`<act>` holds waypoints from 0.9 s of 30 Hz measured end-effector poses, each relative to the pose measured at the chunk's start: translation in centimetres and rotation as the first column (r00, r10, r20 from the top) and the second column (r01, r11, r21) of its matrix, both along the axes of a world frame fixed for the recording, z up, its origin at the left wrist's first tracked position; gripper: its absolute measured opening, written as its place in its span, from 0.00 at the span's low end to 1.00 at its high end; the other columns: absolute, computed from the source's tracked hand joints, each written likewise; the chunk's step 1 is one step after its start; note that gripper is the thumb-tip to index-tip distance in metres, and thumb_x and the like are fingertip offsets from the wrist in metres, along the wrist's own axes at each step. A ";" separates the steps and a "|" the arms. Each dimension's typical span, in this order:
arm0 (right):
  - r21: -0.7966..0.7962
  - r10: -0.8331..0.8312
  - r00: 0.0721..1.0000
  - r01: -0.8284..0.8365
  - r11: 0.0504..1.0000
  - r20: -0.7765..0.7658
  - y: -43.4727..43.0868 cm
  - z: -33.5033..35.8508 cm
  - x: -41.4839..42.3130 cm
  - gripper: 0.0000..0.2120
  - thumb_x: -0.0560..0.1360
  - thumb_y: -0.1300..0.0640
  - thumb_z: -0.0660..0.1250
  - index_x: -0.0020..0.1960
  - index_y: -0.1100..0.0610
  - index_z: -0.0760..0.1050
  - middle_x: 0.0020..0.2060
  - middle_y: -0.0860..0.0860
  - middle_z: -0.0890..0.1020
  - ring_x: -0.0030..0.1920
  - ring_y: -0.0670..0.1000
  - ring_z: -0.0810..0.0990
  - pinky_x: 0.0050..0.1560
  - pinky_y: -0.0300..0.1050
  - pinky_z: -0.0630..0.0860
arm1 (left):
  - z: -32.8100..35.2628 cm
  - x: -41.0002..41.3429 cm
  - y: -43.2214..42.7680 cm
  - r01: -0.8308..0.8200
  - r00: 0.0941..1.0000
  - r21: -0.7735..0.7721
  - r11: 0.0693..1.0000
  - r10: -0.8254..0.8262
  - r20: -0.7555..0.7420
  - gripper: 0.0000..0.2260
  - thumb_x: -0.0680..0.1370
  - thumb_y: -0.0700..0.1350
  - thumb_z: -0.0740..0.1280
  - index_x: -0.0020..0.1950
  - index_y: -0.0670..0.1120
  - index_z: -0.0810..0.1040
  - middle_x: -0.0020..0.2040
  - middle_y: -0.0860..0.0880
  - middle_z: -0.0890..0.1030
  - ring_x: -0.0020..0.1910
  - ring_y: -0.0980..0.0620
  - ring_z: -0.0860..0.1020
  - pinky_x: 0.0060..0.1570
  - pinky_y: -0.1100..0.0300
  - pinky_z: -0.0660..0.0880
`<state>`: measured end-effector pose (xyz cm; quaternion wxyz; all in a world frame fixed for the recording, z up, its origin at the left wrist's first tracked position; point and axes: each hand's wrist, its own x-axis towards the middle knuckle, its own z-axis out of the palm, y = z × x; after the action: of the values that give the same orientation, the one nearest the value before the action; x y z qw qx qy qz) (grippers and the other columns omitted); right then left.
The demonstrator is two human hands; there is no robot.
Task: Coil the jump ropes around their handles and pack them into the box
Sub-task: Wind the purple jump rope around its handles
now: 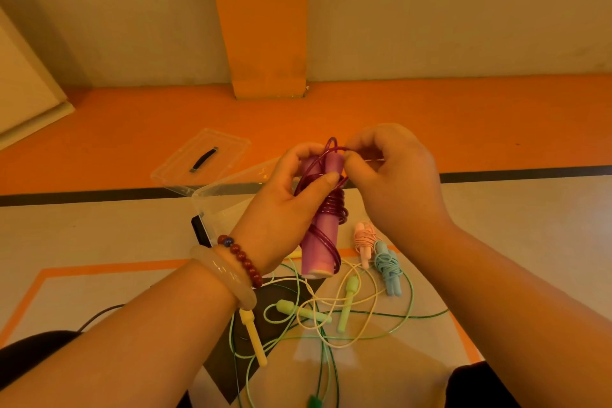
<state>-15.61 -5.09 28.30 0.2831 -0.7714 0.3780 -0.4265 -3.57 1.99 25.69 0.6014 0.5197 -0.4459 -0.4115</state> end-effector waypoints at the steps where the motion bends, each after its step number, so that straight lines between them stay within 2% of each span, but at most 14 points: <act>1: 0.024 0.001 1.000 -0.001 1.000 -0.004 0.0 0.0 0.0 0.04 0.75 0.61 0.67 0.45 0.52 0.76 0.42 0.43 0.76 0.41 0.39 0.76 0.38 0.28 0.72 | -0.1 0.1 0.0 0.018 0.999 0.009 1.000 -0.018 0.028 0.19 0.69 0.52 0.74 0.58 0.57 0.73 0.55 0.48 0.78 0.45 0.46 0.82 0.48 0.40 0.80; 4: 0.106 0.020 0.999 -0.023 0.994 0.036 0.1 -0.2 -0.2 0.03 0.78 0.58 0.64 0.49 0.51 0.74 0.40 0.45 0.81 0.39 0.43 0.79 0.36 0.32 0.75 | -0.5 0.4 0.0 0.066 0.995 0.053 0.996 -0.070 0.065 0.30 0.62 0.50 0.78 0.60 0.59 0.71 0.59 0.50 0.77 0.50 0.47 0.82 0.50 0.46 0.80; 6: 0.128 0.038 0.998 -0.044 0.991 0.055 0.2 -0.3 -0.4 0.04 0.80 0.58 0.62 0.51 0.49 0.72 0.37 0.45 0.82 0.39 0.44 0.81 0.38 0.40 0.77 | -0.6 0.6 -0.1 0.081 0.995 0.060 0.995 -0.084 0.047 0.29 0.64 0.47 0.77 0.60 0.61 0.71 0.58 0.53 0.78 0.49 0.47 0.82 0.50 0.46 0.80; 9: 0.101 0.146 0.986 -0.154 0.983 0.076 0.4 -0.2 -0.4 0.11 0.80 0.60 0.62 0.51 0.43 0.70 0.38 0.44 0.82 0.41 0.43 0.80 0.39 0.39 0.76 | -0.7 0.4 -0.2 0.010 1.000 0.026 1.000 -0.010 0.002 0.24 0.70 0.39 0.73 0.61 0.58 0.71 0.57 0.50 0.78 0.46 0.49 0.82 0.50 0.48 0.80; 11: 0.086 0.284 0.955 -0.291 0.953 0.088 0.7 -0.3 -0.5 0.13 0.79 0.60 0.63 0.50 0.41 0.72 0.46 0.42 0.80 0.48 0.41 0.79 0.43 0.33 0.75 | -0.6 0.4 -0.2 -0.086 0.995 0.019 0.996 0.087 -0.052 0.23 0.74 0.35 0.71 0.63 0.55 0.71 0.57 0.48 0.78 0.44 0.53 0.81 0.49 0.49 0.80; 13: 0.133 0.415 0.905 -0.424 0.896 0.089 1.1 -0.6 -0.8 0.10 0.76 0.55 0.67 0.53 0.42 0.74 0.58 0.44 0.75 0.59 0.37 0.74 0.49 0.30 0.75 | -0.4 0.7 -0.4 -0.177 0.979 0.014 0.984 0.178 -0.103 0.22 0.74 0.35 0.69 0.64 0.51 0.70 0.56 0.47 0.79 0.41 0.55 0.81 0.45 0.53 0.81; 15: 0.240 0.493 0.866 -0.497 0.834 0.081 1.4 -1.3 -1.2 0.21 0.68 0.47 0.72 0.59 0.40 0.73 0.67 0.41 0.69 0.67 0.37 0.69 0.56 0.37 0.77 | 0.0 1.2 -0.4 -0.237 0.961 0.019 0.971 0.237 -0.140 0.20 0.76 0.35 0.68 0.64 0.50 0.70 0.55 0.48 0.79 0.39 0.58 0.81 0.39 0.61 0.79; 17: 0.311 0.512 0.853 -0.517 0.797 0.103 1.8 -2.1 -1.1 0.27 0.64 0.47 0.75 0.62 0.39 0.73 0.68 0.39 0.69 0.67 0.40 0.70 0.58 0.44 0.78 | 0.3 1.6 -0.3 -0.246 0.955 0.021 0.969 0.246 -0.164 0.19 0.77 0.34 0.66 0.64 0.50 0.69 0.54 0.49 0.78 0.38 0.60 0.82 0.36 0.65 0.78; 21: 0.347 0.493 0.834 -0.552 0.758 0.248 2.5 -2.4 -0.5 0.25 0.66 0.54 0.73 0.62 0.45 0.75 0.65 0.45 0.75 0.64 0.43 0.76 0.53 0.39 0.79 | 0.6 1.9 -0.2 -0.221 0.955 0.029 0.975 0.223 -0.196 0.19 0.78 0.36 0.64 0.66 0.51 0.68 0.57 0.48 0.78 0.43 0.56 0.82 0.41 0.61 0.80; 25: 0.313 0.515 0.809 -0.586 0.748 0.283 2.1 -2.4 -0.5 0.20 0.70 0.55 0.71 0.61 0.49 0.76 0.67 0.50 0.75 0.69 0.47 0.71 0.63 0.41 0.74 | 0.8 1.9 0.1 -0.232 0.951 0.023 0.972 0.232 -0.206 0.18 0.78 0.38 0.64 0.66 0.52 0.69 0.55 0.49 0.78 0.45 0.56 0.82 0.42 0.61 0.79; 27: 0.293 0.500 0.822 -0.565 0.771 0.272 2.1 -2.5 -0.5 0.19 0.70 0.57 0.70 0.60 0.50 0.77 0.65 0.50 0.77 0.69 0.47 0.71 0.61 0.38 0.74 | 0.8 1.9 0.2 -0.229 0.954 0.005 0.974 0.225 -0.198 0.18 0.78 0.37 0.64 0.66 0.50 0.68 0.55 0.50 0.78 0.43 0.59 0.81 0.39 0.64 0.78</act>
<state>-16.09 -3.03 25.80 0.5617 -0.7400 0.1877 -0.3187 -1.65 2.20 26.54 0.6905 0.5187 -0.3251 -0.3853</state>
